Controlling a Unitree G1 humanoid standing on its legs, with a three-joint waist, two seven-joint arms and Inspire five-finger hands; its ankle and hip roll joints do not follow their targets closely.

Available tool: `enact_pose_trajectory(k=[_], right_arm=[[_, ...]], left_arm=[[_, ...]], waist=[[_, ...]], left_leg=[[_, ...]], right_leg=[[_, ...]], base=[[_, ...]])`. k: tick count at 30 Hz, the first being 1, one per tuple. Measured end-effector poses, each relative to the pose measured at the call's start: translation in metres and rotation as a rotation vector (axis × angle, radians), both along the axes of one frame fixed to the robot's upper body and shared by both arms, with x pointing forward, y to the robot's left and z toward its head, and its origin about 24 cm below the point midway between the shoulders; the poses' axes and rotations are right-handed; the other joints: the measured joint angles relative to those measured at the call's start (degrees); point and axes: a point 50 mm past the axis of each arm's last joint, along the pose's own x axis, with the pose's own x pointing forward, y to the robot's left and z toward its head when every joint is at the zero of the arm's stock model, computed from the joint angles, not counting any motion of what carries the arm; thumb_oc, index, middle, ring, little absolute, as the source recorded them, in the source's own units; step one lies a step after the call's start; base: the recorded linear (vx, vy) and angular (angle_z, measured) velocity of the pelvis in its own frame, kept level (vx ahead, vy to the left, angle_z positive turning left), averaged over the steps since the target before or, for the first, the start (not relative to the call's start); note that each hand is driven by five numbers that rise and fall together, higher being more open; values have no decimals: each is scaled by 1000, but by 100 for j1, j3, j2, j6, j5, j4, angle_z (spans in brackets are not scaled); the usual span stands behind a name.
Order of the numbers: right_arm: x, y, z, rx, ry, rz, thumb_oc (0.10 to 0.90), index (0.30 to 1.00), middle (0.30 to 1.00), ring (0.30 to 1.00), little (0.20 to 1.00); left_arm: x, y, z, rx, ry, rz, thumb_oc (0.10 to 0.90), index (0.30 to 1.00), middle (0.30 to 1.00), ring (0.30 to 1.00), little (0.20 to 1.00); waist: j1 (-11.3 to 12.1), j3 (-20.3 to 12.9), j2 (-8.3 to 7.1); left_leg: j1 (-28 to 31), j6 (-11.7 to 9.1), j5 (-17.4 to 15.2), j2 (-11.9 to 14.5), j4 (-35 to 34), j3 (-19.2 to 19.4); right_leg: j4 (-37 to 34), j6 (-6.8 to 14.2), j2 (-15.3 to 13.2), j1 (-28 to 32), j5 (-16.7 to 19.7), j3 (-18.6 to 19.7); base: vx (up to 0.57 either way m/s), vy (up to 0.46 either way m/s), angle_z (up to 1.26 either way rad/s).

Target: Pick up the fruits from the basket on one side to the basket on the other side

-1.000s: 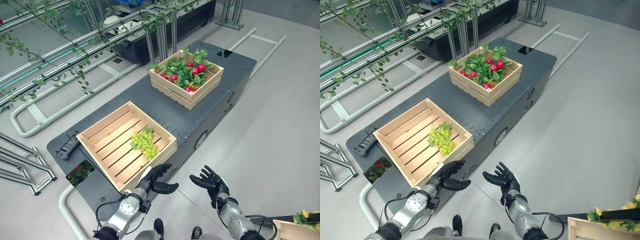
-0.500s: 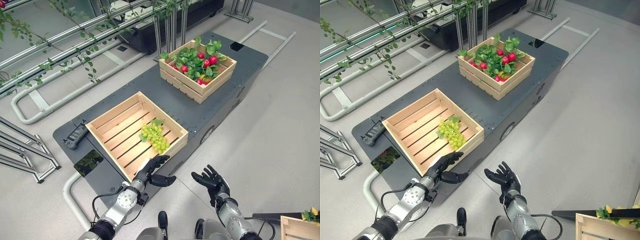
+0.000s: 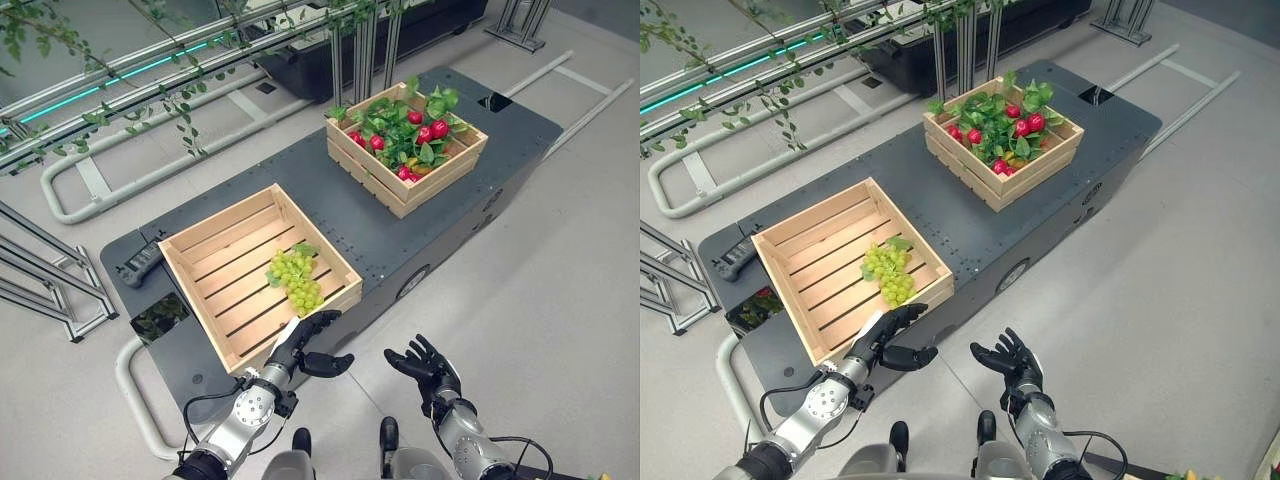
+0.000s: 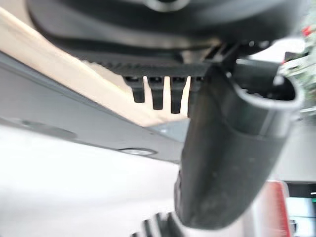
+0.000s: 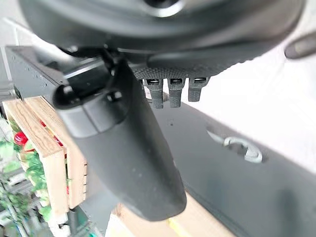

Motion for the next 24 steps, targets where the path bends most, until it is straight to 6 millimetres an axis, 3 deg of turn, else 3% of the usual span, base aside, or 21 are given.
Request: enact_pose_trajectory(k=[2,3,4,9,13,16,20,24], right_arm=[[0,-11,2,-31,-2,-4,800,900,900,900,900],[0,-16,2,-45,2,-6,800,900,900,900,900],[-1,-17,1,-46,4,-9,800,900,900,900,900],[-13,-15,-5,-52,31,-17,800,900,900,900,900],[-11,-13,-5,-72,26,6,800,900,900,900,900],[-6,-15,-1,-79,12,8,800,900,900,900,900],[-3,-20,0,-94,6,9,800,900,900,900,900],[4,-30,7,-126,-14,8,800,900,900,900,900]], left_arm=[[7,-2,7,47,-59,-10,800,900,900,900,900],[13,-2,17,73,-111,-19,800,900,900,900,900],[17,-1,23,82,-144,-23,800,900,900,900,900],[39,14,103,114,-519,44,800,900,900,900,900],[54,35,142,227,-723,138,800,900,900,900,900],[57,39,151,288,-791,168,800,900,900,900,900],[58,43,149,407,-810,172,800,900,900,900,900],[69,68,150,655,-805,193,800,900,900,900,900]], waist=[[-76,-2,167],[-119,-4,236],[-128,0,227],[-80,11,249],[-31,90,399],[-36,118,507],[-93,182,534],[-175,372,544]], left_leg=[[128,37,51,-12,-369,-16],[214,148,251,-18,-501,-43],[254,168,271,-31,-614,-81],[304,264,406,-224,-937,-167],[227,279,417,-266,-943,-272],[64,297,449,-281,-943,-298],[-12,298,450,-297,-945,-287],[-27,294,453,-288,-952,-267]], right_leg=[[-12,23,144,69,-46,-4],[-8,64,209,87,-79,8],[-15,90,193,88,-97,-21],[-99,226,25,79,-147,-99],[-95,262,-12,47,-172,-203],[-84,280,-17,-109,-158,-205],[-90,291,-37,-190,-152,-204],[-93,295,-27,-217,-147,-196]], base=[[110,86,-8],[98,67,-6],[103,81,9],[-34,67,14],[-69,75,14],[-59,60,5],[-21,75,-2],[-56,67,-2]])
